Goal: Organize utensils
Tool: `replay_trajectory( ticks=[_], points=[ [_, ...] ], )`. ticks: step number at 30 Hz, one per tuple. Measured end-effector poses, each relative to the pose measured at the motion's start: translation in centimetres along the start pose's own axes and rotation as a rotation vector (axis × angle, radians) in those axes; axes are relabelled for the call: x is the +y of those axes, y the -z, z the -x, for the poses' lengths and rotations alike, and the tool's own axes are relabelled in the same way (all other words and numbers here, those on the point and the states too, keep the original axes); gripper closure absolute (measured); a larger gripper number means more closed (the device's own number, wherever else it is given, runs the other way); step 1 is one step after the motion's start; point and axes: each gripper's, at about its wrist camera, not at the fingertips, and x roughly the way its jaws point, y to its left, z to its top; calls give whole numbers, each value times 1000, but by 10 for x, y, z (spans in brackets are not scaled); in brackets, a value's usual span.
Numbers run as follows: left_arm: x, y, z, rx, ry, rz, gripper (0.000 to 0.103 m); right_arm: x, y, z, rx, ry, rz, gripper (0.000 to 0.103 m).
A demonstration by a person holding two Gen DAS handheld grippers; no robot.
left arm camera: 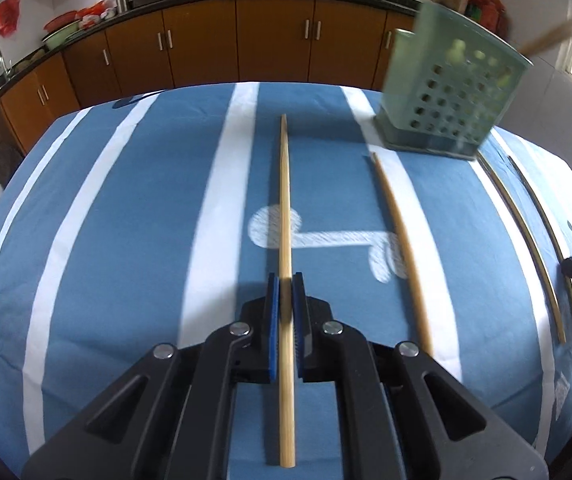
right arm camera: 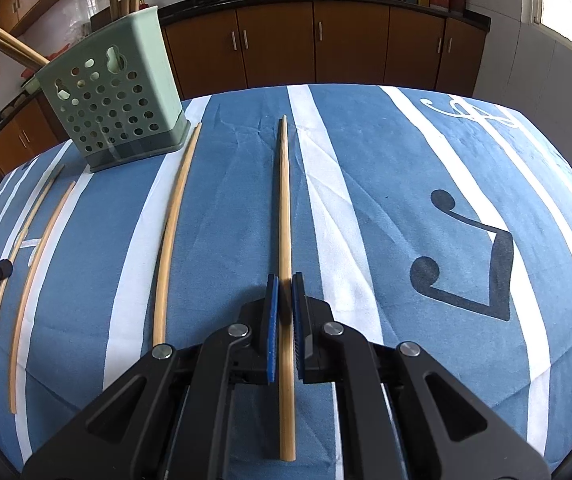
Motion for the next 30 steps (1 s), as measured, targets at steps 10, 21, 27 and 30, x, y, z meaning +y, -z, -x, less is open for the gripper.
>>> replay_trajectory(
  ticks=[10, 21, 27, 30],
  points=[
    [6, 3, -1, -56, 23, -1, 93, 4, 6, 3, -31, 21, 14, 95],
    [8, 2, -1, -56, 36, 10, 93, 2, 5, 4, -31, 12, 0, 95],
    [9, 2, -2, -57, 41, 15, 93, 2, 5, 4, -31, 12, 0, 95],
    [9, 2, -2, -57, 42, 16, 93, 2, 5, 4, -31, 12, 0, 95]
  ],
)
